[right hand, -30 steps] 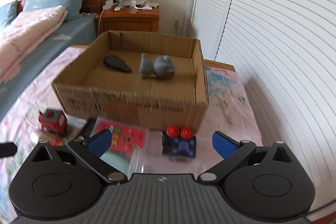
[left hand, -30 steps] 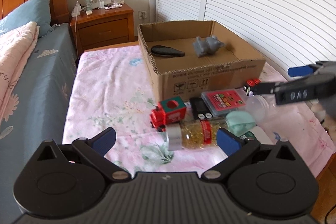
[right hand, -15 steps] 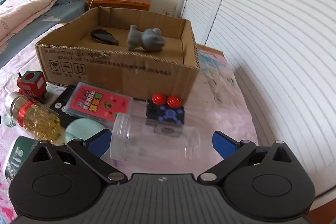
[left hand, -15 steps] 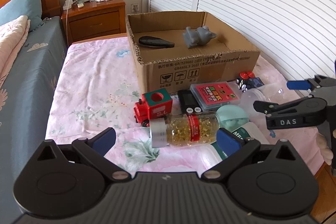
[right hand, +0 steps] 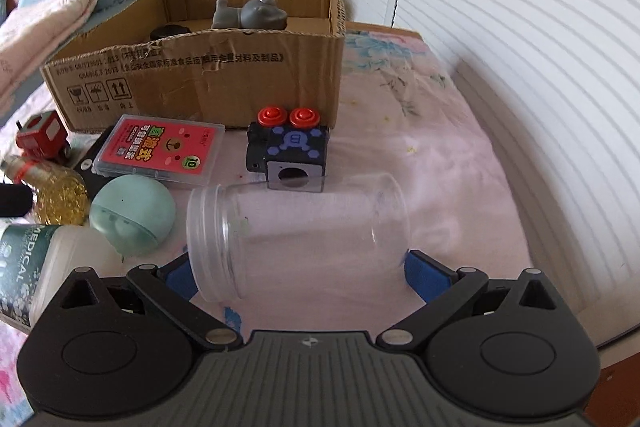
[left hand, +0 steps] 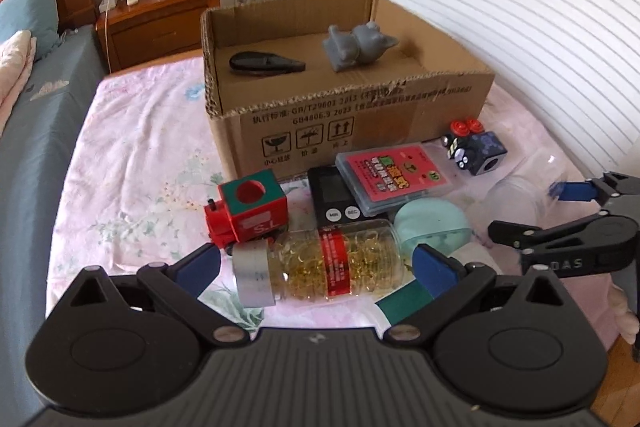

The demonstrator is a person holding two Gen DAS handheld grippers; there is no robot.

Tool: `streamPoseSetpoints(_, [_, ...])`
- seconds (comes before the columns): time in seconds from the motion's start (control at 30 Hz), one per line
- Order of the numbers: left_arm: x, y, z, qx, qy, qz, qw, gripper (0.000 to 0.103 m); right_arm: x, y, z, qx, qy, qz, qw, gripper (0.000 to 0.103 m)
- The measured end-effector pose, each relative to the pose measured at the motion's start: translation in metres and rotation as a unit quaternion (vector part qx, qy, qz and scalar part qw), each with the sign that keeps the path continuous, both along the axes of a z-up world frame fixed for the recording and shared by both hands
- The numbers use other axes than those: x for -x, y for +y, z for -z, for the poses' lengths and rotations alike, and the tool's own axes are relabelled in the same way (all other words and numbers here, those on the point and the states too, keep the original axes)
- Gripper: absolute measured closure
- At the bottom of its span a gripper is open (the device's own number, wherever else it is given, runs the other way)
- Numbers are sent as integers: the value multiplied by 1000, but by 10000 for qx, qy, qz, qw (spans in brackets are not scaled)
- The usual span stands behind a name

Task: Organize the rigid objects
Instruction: 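Grasp the capsule bottle with the left tool while the right tool grasps the clear jar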

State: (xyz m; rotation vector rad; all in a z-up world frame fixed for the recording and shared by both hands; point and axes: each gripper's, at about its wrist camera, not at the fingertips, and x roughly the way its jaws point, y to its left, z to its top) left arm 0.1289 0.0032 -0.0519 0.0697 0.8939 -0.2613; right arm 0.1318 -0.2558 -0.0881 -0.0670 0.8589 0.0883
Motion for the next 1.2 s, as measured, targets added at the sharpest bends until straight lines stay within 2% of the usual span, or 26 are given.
streamPoseSetpoints(0.4, [-12,8,16,62,299,-257,9992,1,4,-2,4,-37,-247,-88,9997,0])
streamPoseSetpoints(0.57, [-7,22,18,-85,220,-335,9992,1,4,-2,4,-40,-264,-82,9996,0])
streamPoseSetpoints(0.8, [-13,27,26,179,337,-450,9983,3,5,-1,4,-38,-268,-32,9996,0])
streamPoseSetpoints(1.0, [-12,23,27,162,251,-459,9985,4,8,2,0,-76,-228,-338,9991,0])
streamPoseSetpoints(1.2, [-10,26,27,182,181,-505,9984,5,3,1,-8,-69,-318,-306,9990,0])
